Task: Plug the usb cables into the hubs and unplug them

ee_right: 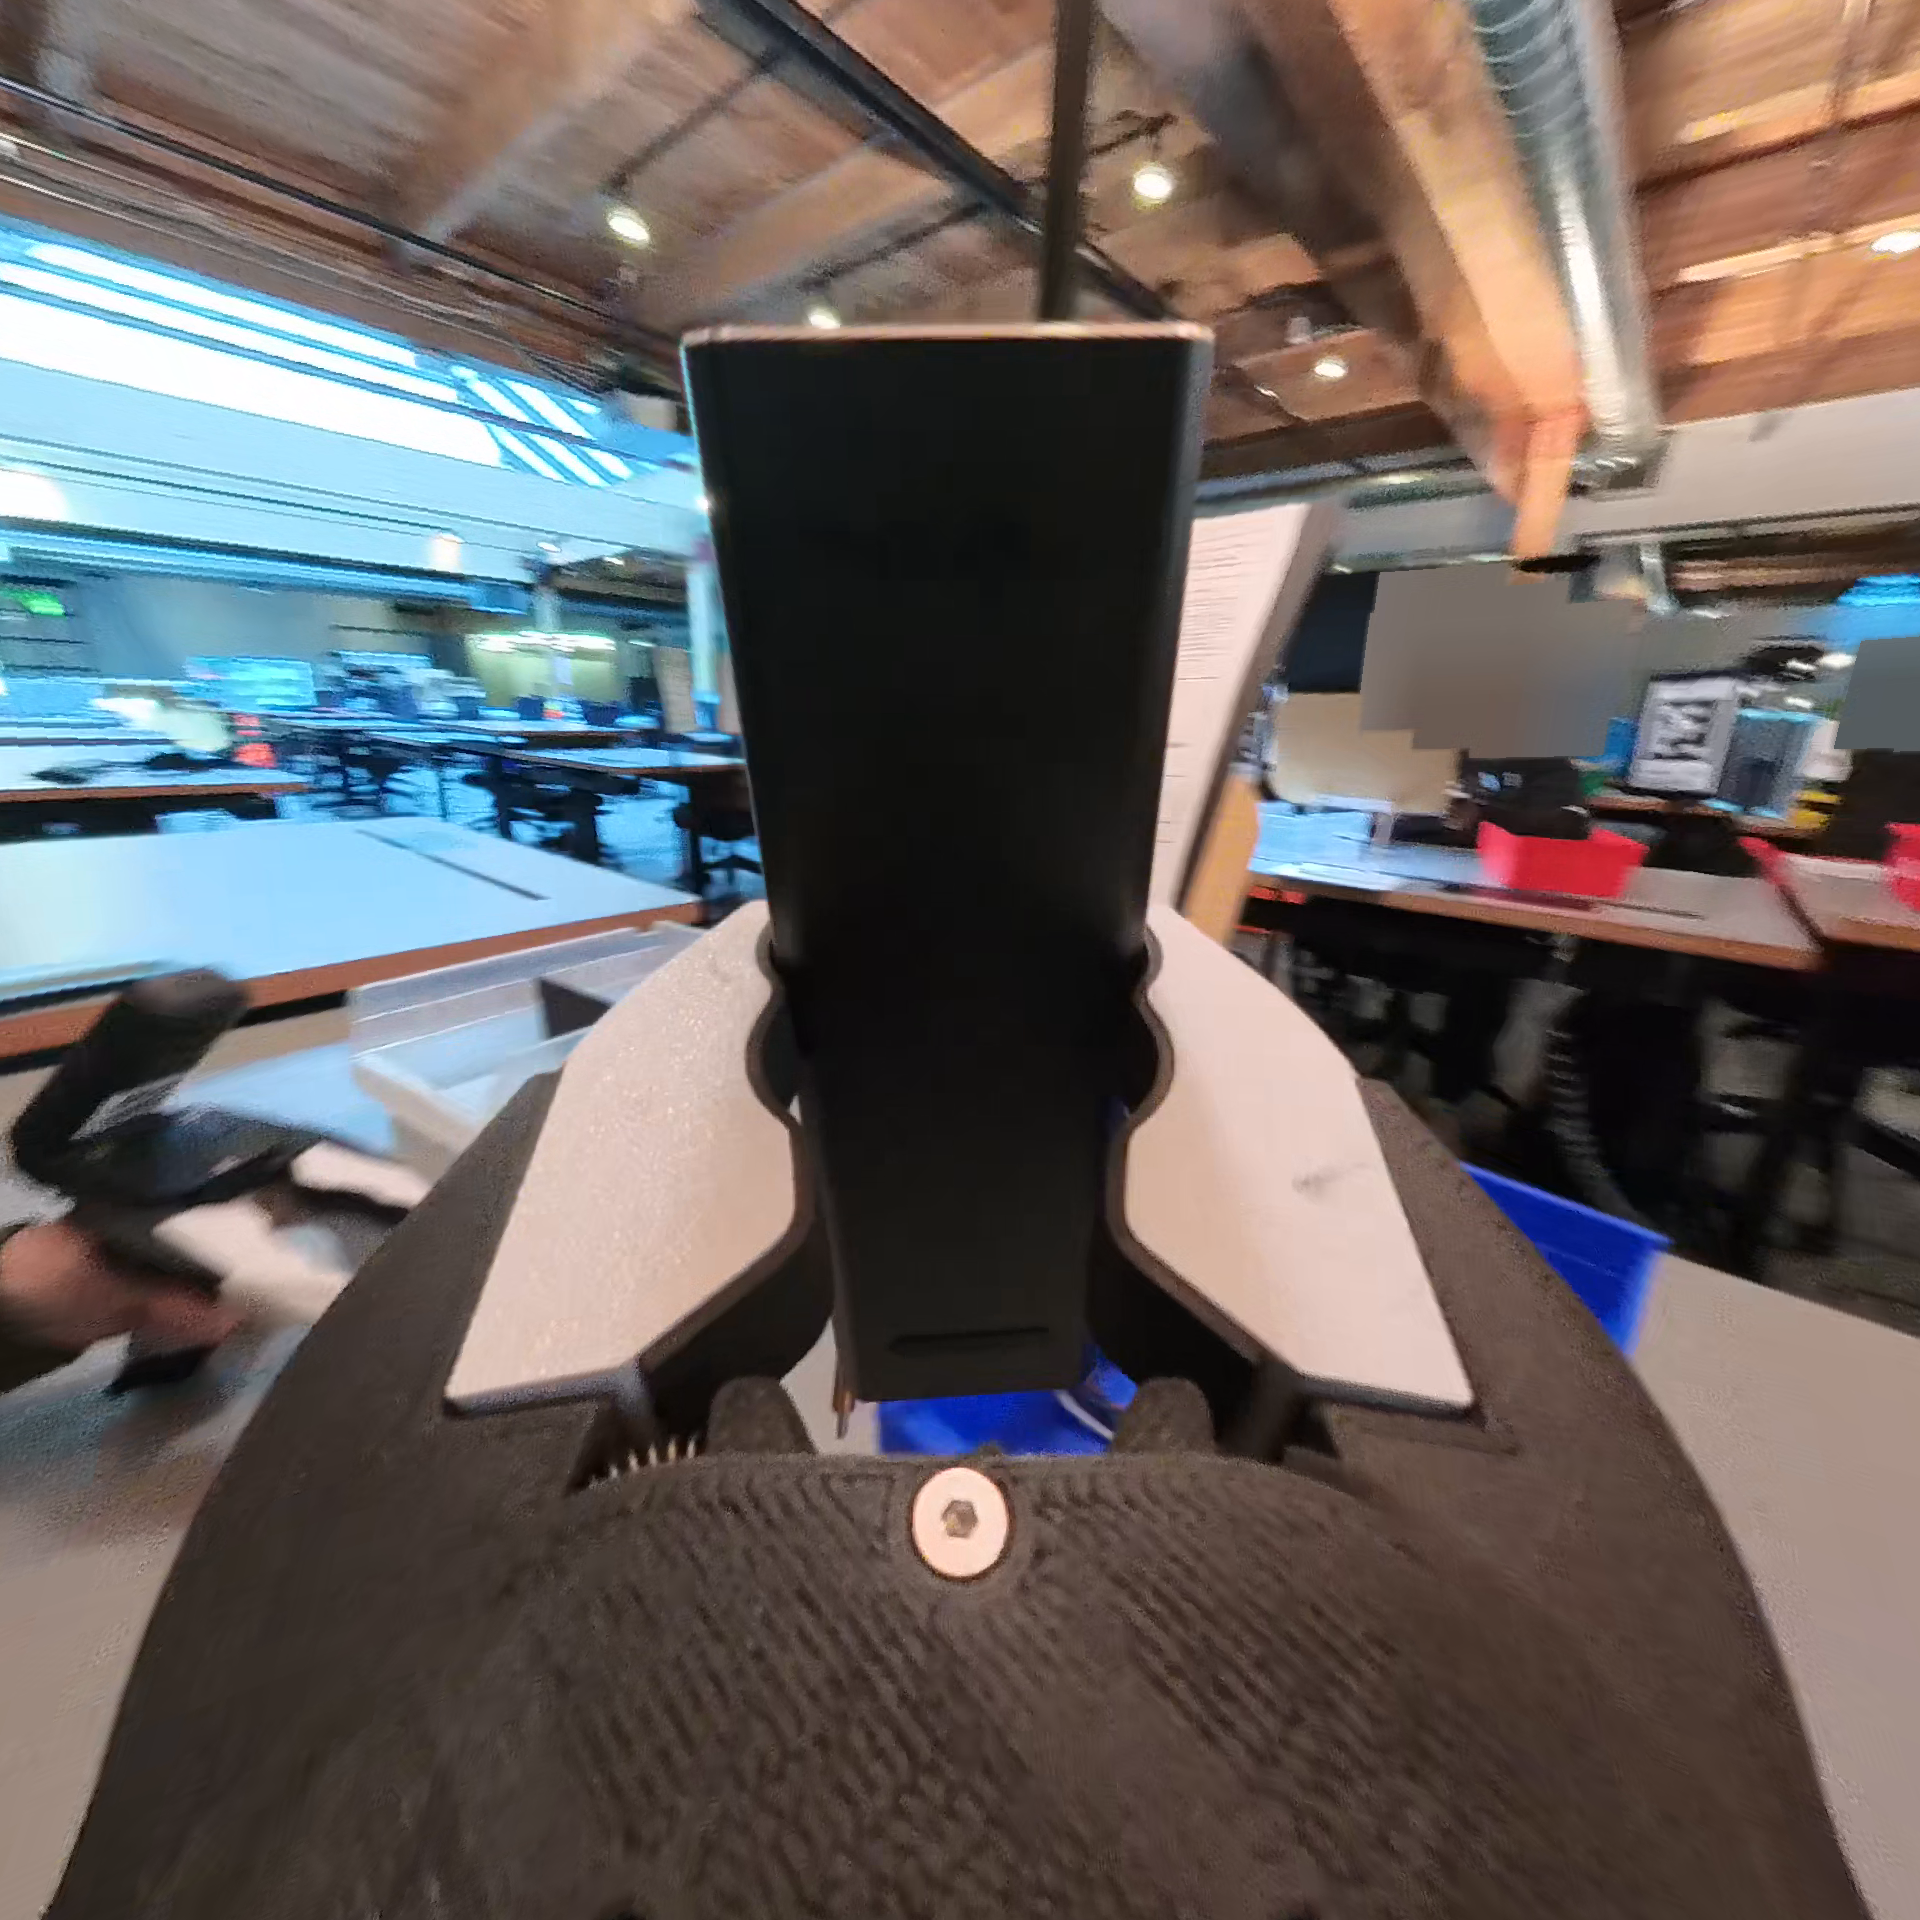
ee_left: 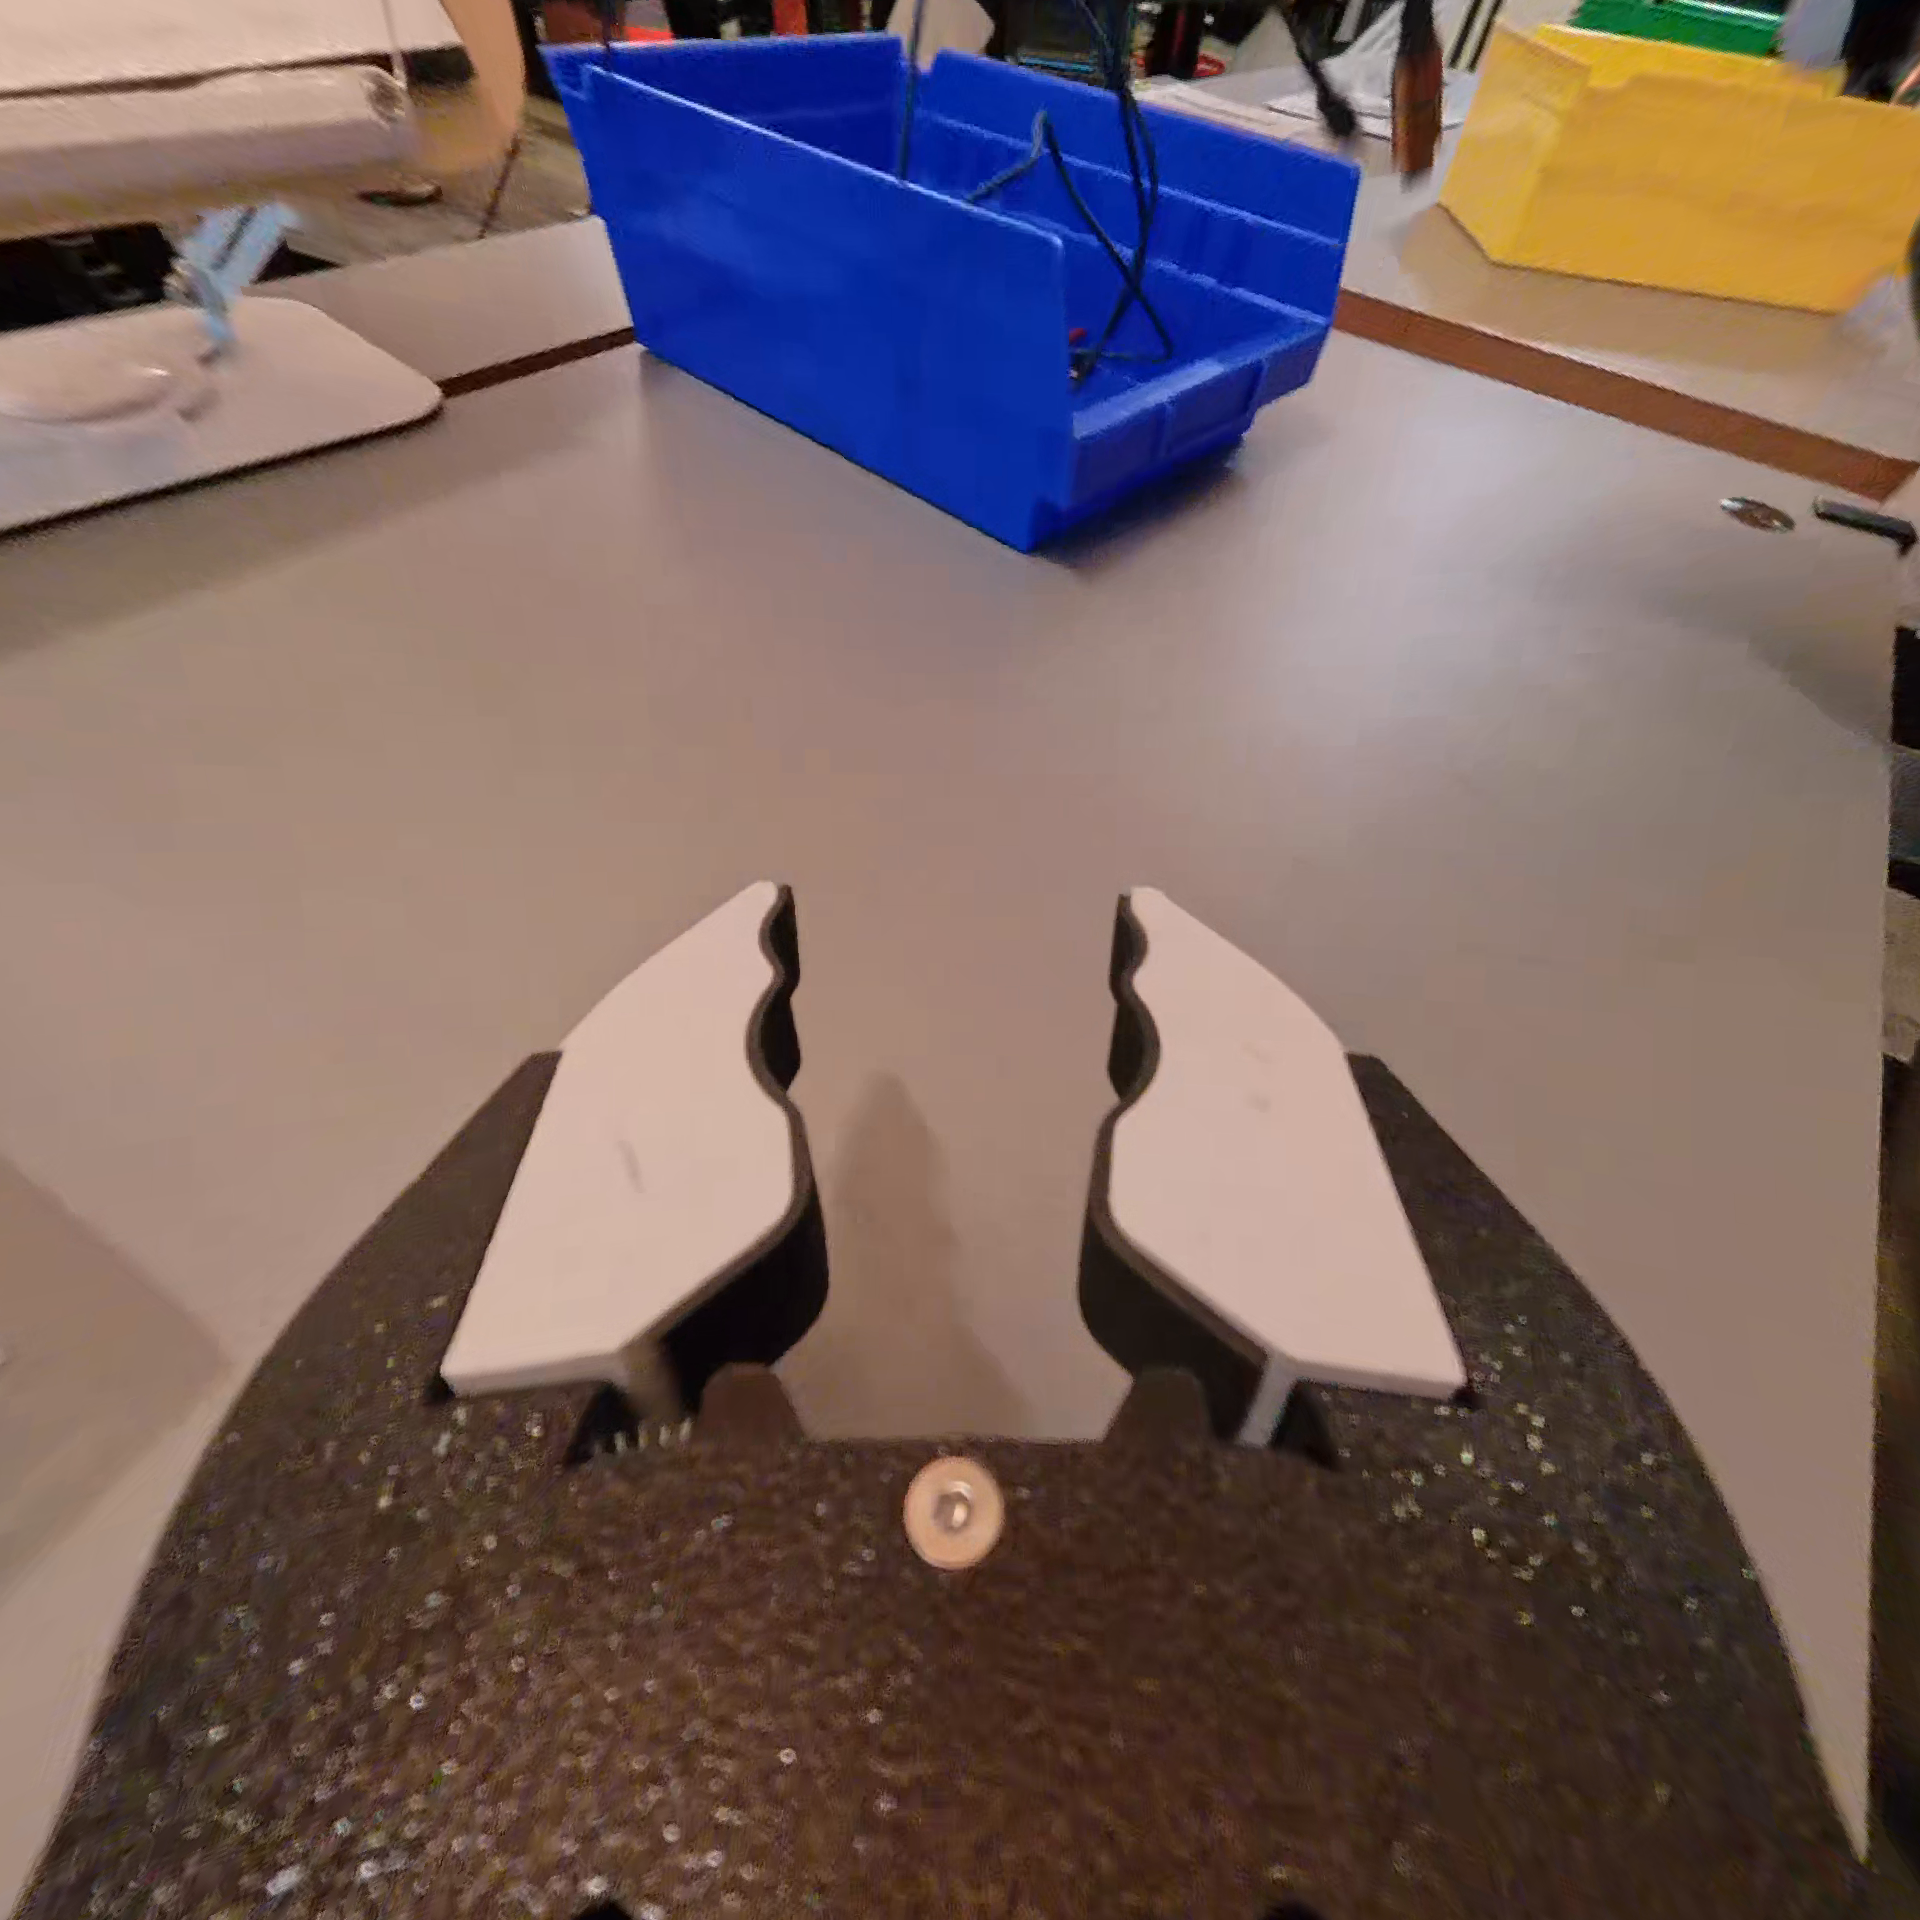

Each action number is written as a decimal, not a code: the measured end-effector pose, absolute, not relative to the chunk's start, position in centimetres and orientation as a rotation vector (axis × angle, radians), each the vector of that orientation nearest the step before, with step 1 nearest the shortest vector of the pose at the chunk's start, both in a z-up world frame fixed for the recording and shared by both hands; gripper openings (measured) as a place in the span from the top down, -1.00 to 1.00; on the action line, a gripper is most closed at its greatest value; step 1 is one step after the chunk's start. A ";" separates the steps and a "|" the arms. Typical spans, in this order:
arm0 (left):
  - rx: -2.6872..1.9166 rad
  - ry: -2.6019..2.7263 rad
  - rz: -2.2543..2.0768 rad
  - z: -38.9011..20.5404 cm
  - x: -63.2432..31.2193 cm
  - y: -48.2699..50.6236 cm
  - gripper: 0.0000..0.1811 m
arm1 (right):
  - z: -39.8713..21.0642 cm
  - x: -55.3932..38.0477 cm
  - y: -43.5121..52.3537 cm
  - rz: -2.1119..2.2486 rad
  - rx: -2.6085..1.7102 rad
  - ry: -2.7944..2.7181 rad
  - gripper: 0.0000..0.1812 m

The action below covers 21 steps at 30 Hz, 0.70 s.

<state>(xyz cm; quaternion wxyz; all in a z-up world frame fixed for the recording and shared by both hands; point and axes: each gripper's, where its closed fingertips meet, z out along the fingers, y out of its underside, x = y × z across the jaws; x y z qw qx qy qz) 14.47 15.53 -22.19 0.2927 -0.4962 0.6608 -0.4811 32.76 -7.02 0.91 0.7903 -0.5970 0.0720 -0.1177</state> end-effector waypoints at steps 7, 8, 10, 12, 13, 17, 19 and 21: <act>-1.292 1.842 -1.193 -23.3 15.2 15.3 0.42 | -2.1 42.2 -3.6 -0.184 -1.622 0.516 0.33; -1.304 1.855 -1.181 -23.6 15.3 15.3 0.42 | -4.0 43.1 -2.6 -0.154 -1.693 0.566 0.33; -1.300 1.865 -1.165 -23.7 15.3 15.2 0.42 | -7.6 44.4 -0.8 -0.136 -1.807 0.622 0.33; -1.272 1.858 -1.159 -23.5 15.2 15.1 0.42 | -10.3 45.4 0.6 -0.141 -1.862 0.664 0.33; -1.259 1.849 -1.160 -23.4 15.1 15.1 0.42 | -11.2 45.9 1.1 -0.147 -1.876 0.683 0.33; -1.244 1.840 -1.156 -23.2 15.0 15.1 0.44 | -14.2 47.4 2.5 -0.157 -1.940 0.760 0.33; -1.248 1.860 -1.154 -23.4 15.0 15.0 0.44 | -15.4 47.9 2.7 -0.178 -1.988 0.779 0.33; -1.245 1.874 -1.143 -23.6 15.1 14.9 0.44 | -16.6 48.3 2.7 -0.193 -2.046 0.793 0.33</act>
